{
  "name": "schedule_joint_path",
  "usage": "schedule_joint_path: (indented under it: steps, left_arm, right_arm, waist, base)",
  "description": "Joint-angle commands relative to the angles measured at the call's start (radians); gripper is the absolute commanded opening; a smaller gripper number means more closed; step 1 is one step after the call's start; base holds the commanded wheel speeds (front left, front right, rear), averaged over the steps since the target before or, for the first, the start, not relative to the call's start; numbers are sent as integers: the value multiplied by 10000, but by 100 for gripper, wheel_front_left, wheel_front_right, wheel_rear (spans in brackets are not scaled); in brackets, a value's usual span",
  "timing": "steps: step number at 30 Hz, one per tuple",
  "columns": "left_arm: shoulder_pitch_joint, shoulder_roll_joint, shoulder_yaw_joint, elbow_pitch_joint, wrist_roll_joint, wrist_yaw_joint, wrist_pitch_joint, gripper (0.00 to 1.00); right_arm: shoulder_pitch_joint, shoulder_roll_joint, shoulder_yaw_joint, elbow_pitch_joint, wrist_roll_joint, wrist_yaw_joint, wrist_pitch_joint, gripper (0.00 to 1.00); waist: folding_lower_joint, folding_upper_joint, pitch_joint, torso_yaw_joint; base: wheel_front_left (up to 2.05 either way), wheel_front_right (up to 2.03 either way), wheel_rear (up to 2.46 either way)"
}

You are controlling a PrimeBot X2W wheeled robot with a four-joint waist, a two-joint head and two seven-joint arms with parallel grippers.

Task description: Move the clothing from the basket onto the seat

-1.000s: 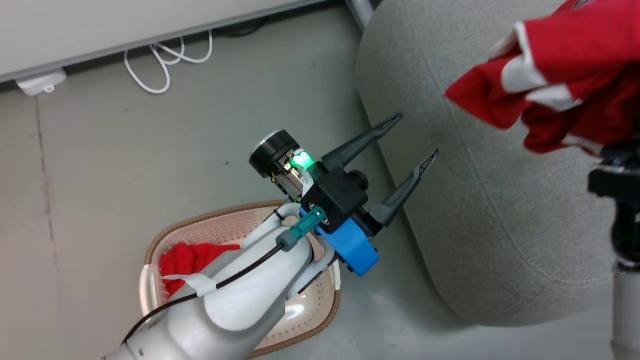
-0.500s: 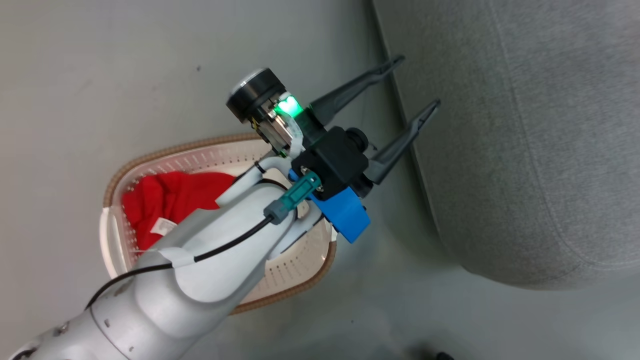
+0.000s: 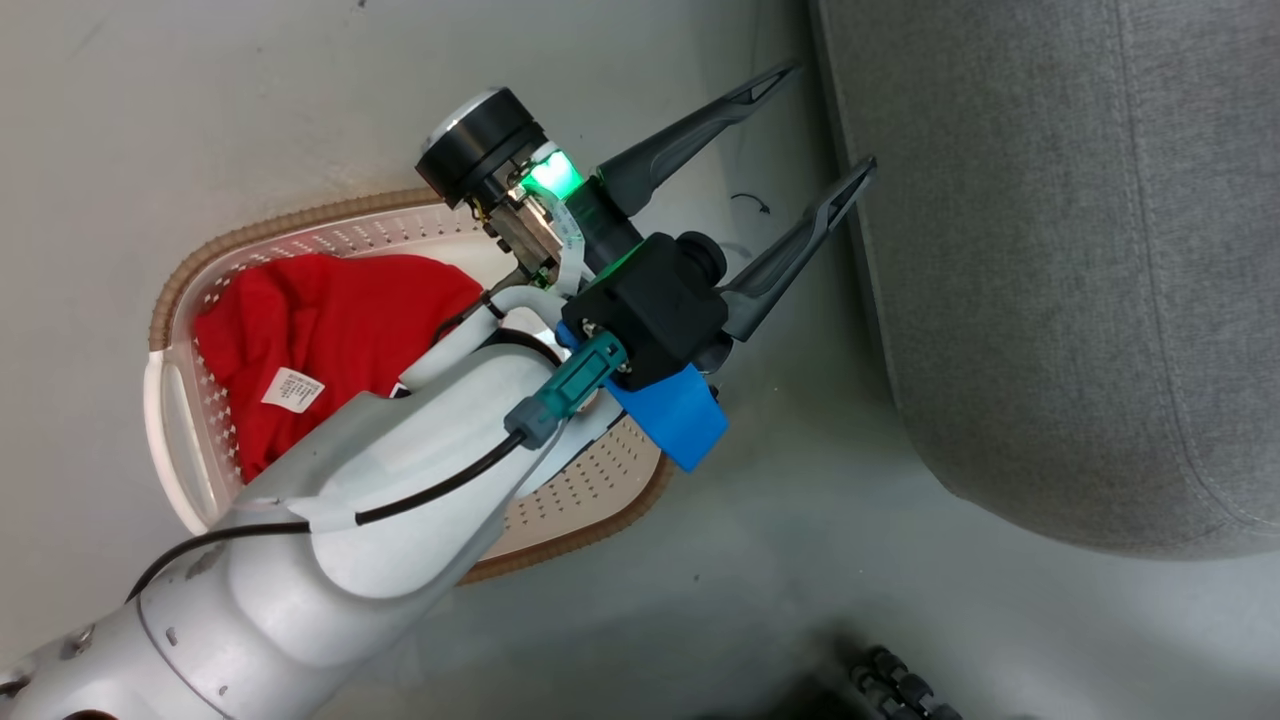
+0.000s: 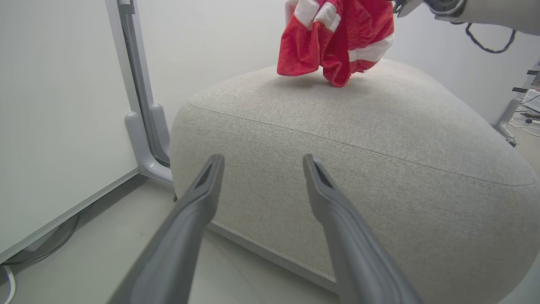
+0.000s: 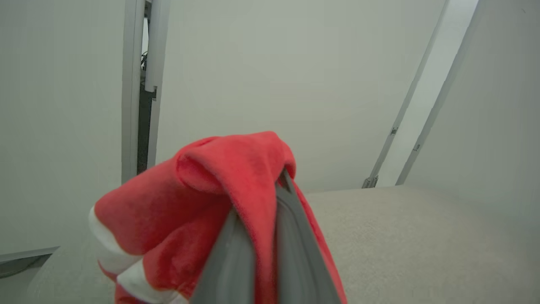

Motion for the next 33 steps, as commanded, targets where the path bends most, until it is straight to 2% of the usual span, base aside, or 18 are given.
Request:
schedule_joint_path:
  steps: [1, 10, 11, 12, 13, 14, 23, 33]
  left_arm:
    - [-195, 42, 9, -76, 62, 47, 30, 100]
    - [-319, 48, -18, -88, 44, 121, -44, 100]
    - [-325, 43, -22, -75, 30, 133, -63, 100]
    - [-326, 44, -20, -57, 19, 139, -79, 100]
    - [-318, 46, -13, -32, 4, 158, -123, 100]
    - [-294, 45, -7, -6, -11, 169, -148, 100]
    - [291, -139, 96, 488, -328, 346, -714, 100]
    - [1611, -267, 686, 1136, -853, 713, -1097, 100]
  right_arm:
    - [-143, 118, -87, 487, -25, 5, -9, 0]
    - [77, 573, -18, 1793, -427, 5, -8, 0]
    - [87, 601, 35, 1850, -441, 5, -8, 7]
    - [119, 631, 57, 1914, -438, 5, -8, 34]
    - [156, 685, 63, 1981, -364, 5, -8, 95]
    - [212, 699, 80, 2039, -359, 5, -8, 100]
    - [1592, 845, 193, 1620, -249, 5, -9, 100]
    - [3982, 1162, 652, -280, 274, 5, -8, 100]
  waist:
    - [-2, 0, 83, 44]
    - [-2, 0, 106, 119]
    - [-2, 0, 86, 132]
    - [-2, 0, 52, 143]
    - [-2, 0, 6, 154]
    - [-2, 0, -55, 164]
    - [-2, 0, -1186, 391]
    - [-2, 0, -3273, 751]
  base:
    - [0, 0, 0]
    - [0, 0, 0]
    - [0, 0, 0]
    - [0, 0, 0]
    - [0, 0, 0]
    - [0, 0, 0]
    - [0, 0, 0]
    - [0, 0, 0]
